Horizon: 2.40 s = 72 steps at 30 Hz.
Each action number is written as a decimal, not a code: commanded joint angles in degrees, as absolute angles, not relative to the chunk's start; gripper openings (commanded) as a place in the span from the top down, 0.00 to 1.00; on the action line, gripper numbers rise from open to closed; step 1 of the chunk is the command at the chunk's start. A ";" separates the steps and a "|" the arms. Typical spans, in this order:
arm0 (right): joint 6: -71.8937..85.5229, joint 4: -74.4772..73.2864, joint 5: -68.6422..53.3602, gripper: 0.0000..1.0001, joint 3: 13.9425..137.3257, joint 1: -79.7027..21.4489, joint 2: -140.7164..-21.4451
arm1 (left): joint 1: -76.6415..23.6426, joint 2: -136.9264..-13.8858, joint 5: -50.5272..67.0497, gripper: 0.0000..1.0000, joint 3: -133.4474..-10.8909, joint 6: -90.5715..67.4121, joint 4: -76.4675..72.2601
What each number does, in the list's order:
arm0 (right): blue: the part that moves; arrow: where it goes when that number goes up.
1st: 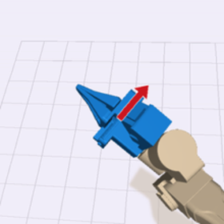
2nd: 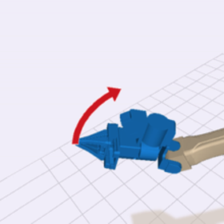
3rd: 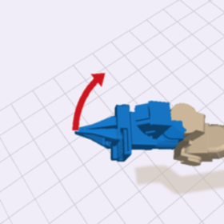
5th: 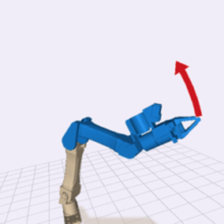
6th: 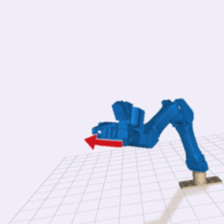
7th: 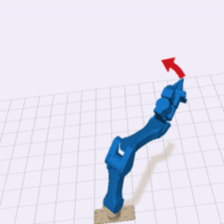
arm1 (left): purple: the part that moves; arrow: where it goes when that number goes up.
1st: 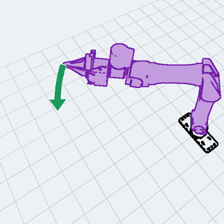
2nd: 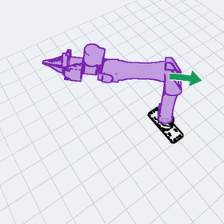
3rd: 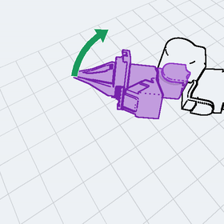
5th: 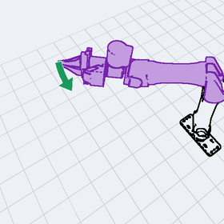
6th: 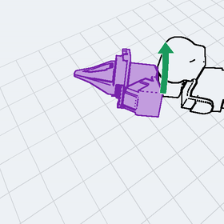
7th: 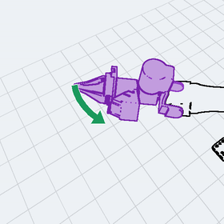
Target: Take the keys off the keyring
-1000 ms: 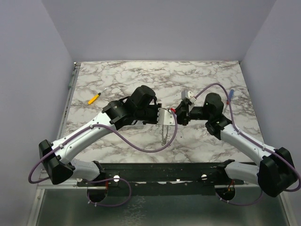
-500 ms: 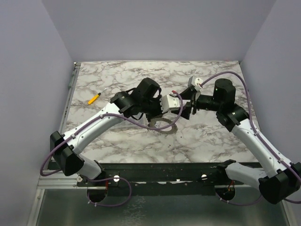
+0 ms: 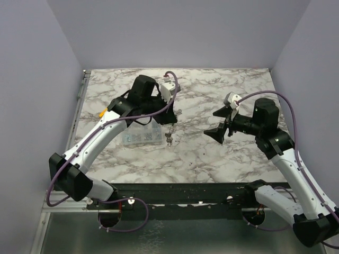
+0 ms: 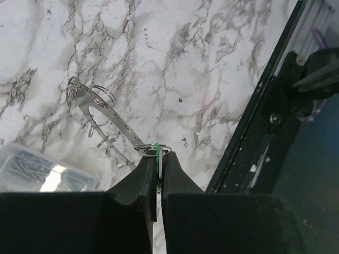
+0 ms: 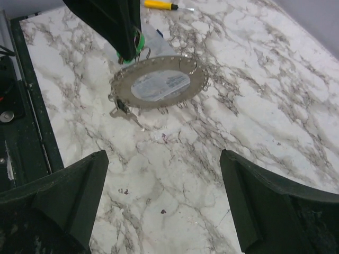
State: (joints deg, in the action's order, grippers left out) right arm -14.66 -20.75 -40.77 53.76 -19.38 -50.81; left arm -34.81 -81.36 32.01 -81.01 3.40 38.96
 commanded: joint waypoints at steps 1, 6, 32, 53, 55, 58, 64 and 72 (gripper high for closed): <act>-18.79 -29.01 -42.15 0.04 56.35 -19.32 -54.21 | -31.32 -76.66 39.44 1.00 -77.76 -13.16 30.64; -20.81 -31.55 -43.01 0.05 58.43 -19.32 -55.59 | -27.62 -74.68 43.28 1.00 -70.05 -27.03 23.88; -7.41 -8.40 -36.17 0.40 51.23 -30.56 -51.28 | -21.59 -69.50 50.89 1.00 -44.03 -97.08 -16.22; -13.37 5.11 -35.99 0.54 53.68 -39.90 -61.25 | -21.62 -61.96 47.64 1.00 -42.72 -105.29 -23.42; -13.85 5.71 -35.32 0.55 54.42 -40.74 -62.45 | -21.67 -62.03 47.66 1.00 -43.01 -105.21 -23.38; -14.86 6.29 -33.58 0.55 55.71 -42.15 -64.16 | -21.63 -62.14 47.55 1.00 -43.28 -105.10 -23.51; -16.17 9.20 -29.72 0.55 55.86 -43.02 -66.40 | -22.07 -62.32 47.75 1.00 -43.90 -104.66 -24.73; -17.09 13.28 -28.66 0.56 54.82 -43.48 -67.84 | -23.18 -62.80 48.25 1.00 -44.72 -105.54 -27.41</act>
State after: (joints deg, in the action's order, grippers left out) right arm -15.51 9.61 -30.55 54.37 -42.74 -66.98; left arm -22.52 -63.53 48.29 -41.80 -104.36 -22.85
